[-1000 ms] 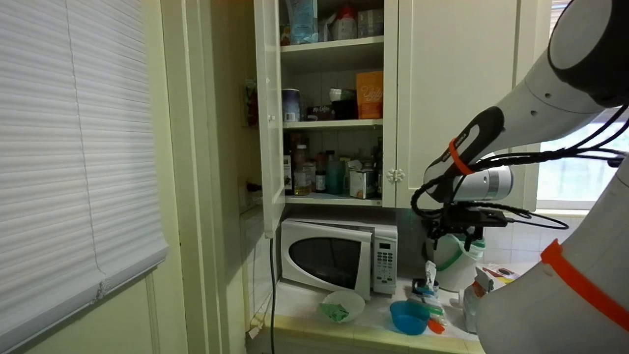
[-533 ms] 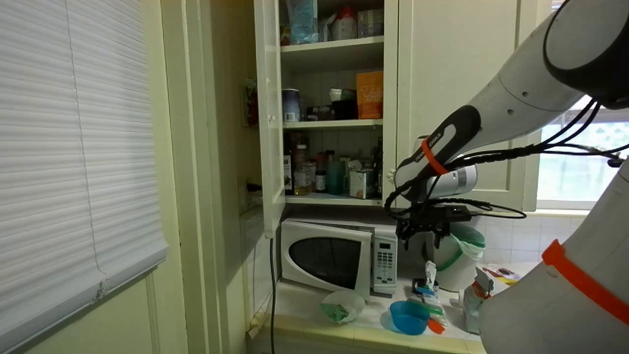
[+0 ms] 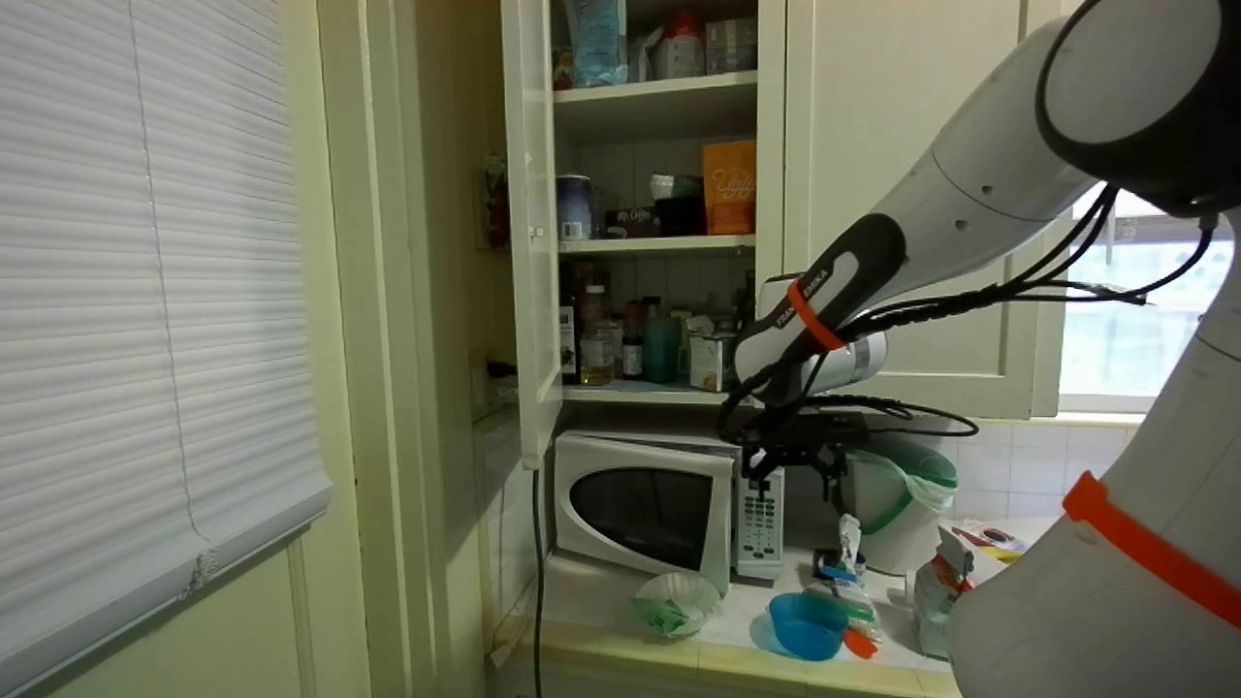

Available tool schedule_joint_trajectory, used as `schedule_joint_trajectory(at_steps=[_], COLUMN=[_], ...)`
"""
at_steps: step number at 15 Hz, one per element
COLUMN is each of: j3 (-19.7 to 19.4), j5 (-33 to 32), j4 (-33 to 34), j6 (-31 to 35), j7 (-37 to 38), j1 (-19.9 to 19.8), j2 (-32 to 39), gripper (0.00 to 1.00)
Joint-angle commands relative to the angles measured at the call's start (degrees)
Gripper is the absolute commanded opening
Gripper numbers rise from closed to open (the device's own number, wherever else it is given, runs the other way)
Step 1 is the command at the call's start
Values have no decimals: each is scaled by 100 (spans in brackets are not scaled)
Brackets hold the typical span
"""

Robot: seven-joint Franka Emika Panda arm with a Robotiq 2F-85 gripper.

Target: Move the white and blue packet to the right then put the white bowl inside the blue bowl.

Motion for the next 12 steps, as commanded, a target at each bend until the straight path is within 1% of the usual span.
schedule_joint_trajectory(at_steps=[1,3,4,6,10,12], j3=[221,329,93,129,114,101], j5=[-99,-327,-185,-272,-289,-136], j4=[337,515,250,379,457,729], j6=[-179,-373,-91,-190,-207,-255], j7=[882,1277,900,1136,1180,1237], j1=[162,232,332,416,432,547], j2=[458,691,398,587,678,1019], gripper=[100,100,100,100,100,100])
